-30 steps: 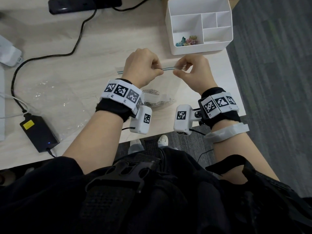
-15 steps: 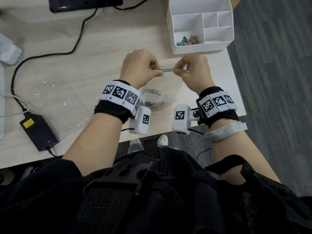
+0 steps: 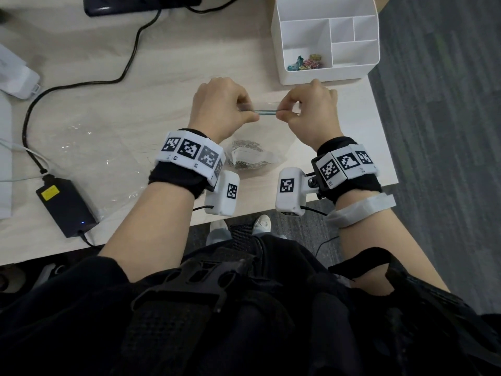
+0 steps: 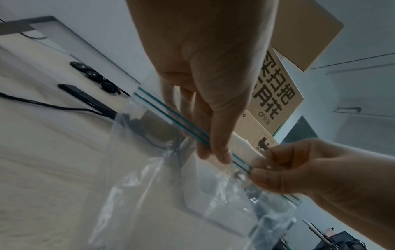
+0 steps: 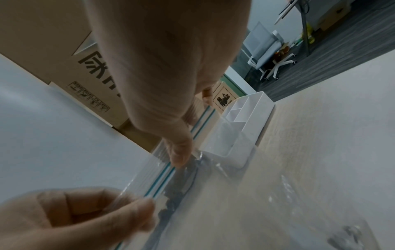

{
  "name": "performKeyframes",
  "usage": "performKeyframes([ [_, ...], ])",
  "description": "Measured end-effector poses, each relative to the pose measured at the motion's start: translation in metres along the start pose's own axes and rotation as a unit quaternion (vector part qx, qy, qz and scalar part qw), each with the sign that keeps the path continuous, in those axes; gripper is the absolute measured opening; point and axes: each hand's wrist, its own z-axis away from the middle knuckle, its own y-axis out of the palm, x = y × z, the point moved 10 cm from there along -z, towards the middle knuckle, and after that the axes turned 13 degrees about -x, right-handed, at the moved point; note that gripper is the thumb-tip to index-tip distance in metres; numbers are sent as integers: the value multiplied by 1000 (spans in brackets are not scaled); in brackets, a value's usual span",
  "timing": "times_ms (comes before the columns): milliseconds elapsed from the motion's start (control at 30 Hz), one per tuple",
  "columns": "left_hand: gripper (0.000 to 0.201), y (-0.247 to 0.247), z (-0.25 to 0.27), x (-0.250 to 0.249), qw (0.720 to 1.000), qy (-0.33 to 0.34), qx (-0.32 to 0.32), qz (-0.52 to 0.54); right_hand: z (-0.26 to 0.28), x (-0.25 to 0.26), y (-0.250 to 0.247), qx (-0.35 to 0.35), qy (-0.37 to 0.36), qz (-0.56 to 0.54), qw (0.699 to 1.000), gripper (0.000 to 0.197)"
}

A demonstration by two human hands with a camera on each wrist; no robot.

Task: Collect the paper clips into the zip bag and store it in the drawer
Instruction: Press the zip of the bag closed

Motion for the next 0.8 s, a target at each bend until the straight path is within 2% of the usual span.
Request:
performKeyframes([
  [133,18,-1,1,4,1000,-13,-7,7,-2,12,-5,0,-17,14,1000,14],
  [267,16,3,3,-4,1000,4,-9,4,-3,26,-1,8,-52,52,997,7],
  [533,21,-6,4,-3,999,32,-26,-6,0,25,5,4,-43,52,998,12],
  [700,14,-4,0,8,999,15,-29,-10,-2,26,8,30,-43,54,997,16],
  [800,10,4,1,5,999,20,-23,-15,-2,32,9,25,-56,53,997,9],
])
